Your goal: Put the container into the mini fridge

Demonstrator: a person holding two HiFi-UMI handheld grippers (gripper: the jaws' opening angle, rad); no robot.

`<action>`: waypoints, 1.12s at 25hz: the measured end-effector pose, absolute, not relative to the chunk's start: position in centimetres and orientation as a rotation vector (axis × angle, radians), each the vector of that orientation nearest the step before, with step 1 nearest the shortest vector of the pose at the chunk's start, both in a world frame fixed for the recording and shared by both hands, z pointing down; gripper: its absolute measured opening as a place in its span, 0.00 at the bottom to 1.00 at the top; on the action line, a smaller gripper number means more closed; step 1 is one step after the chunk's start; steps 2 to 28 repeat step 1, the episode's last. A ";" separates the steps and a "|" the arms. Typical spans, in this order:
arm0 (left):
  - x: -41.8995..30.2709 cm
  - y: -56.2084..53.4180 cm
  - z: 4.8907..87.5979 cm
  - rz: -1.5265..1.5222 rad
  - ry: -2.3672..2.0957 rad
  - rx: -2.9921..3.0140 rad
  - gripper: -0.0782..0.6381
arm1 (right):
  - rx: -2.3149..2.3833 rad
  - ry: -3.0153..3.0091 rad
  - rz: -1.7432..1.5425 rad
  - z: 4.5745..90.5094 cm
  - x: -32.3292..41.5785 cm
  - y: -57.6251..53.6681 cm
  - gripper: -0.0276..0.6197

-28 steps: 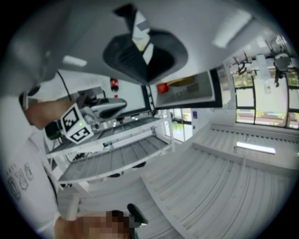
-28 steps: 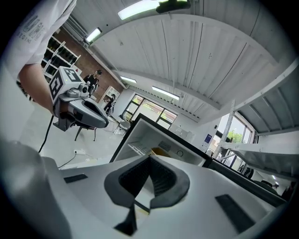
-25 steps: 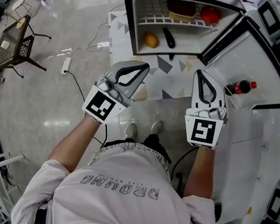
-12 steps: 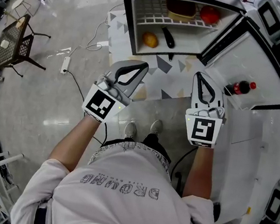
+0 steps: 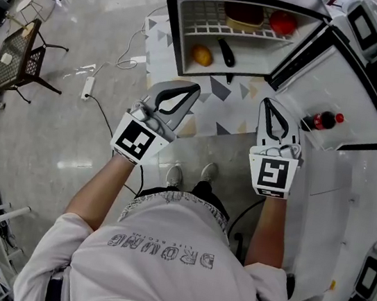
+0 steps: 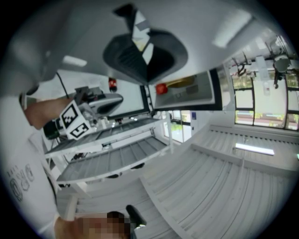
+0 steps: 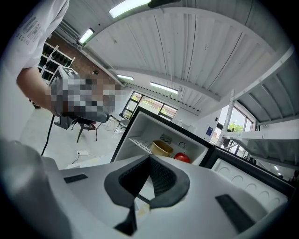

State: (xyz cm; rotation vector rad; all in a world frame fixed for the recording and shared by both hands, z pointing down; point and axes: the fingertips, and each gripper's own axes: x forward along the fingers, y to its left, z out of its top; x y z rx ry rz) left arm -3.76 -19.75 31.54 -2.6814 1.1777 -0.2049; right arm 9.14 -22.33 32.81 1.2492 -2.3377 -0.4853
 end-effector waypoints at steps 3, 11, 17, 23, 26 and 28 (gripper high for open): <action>-3.7 -19.8 31.5 -0.204 1.177 -2.681 0.12 | 1.248 -2.337 -0.486 32.8 9.2 -22.4 0.04; -3.7 -19.8 31.5 -0.204 1.177 -2.681 0.12 | 1.248 -2.337 -0.486 32.8 9.2 -22.4 0.04; -3.7 -19.8 31.5 -0.204 1.177 -2.681 0.12 | 1.248 -2.337 -0.486 32.8 9.2 -22.4 0.04; -3.7 -19.8 31.5 -0.204 1.177 -2.681 0.12 | 1.248 -2.337 -0.486 32.8 9.2 -22.4 0.04; -3.7 -19.8 31.5 -0.204 1.177 -2.681 0.12 | 1.248 -2.337 -0.486 32.8 9.2 -22.4 0.04; -3.7 -19.8 31.5 -0.204 1.177 -2.681 0.12 | 1.248 -2.337 -0.486 32.8 9.2 -22.4 0.04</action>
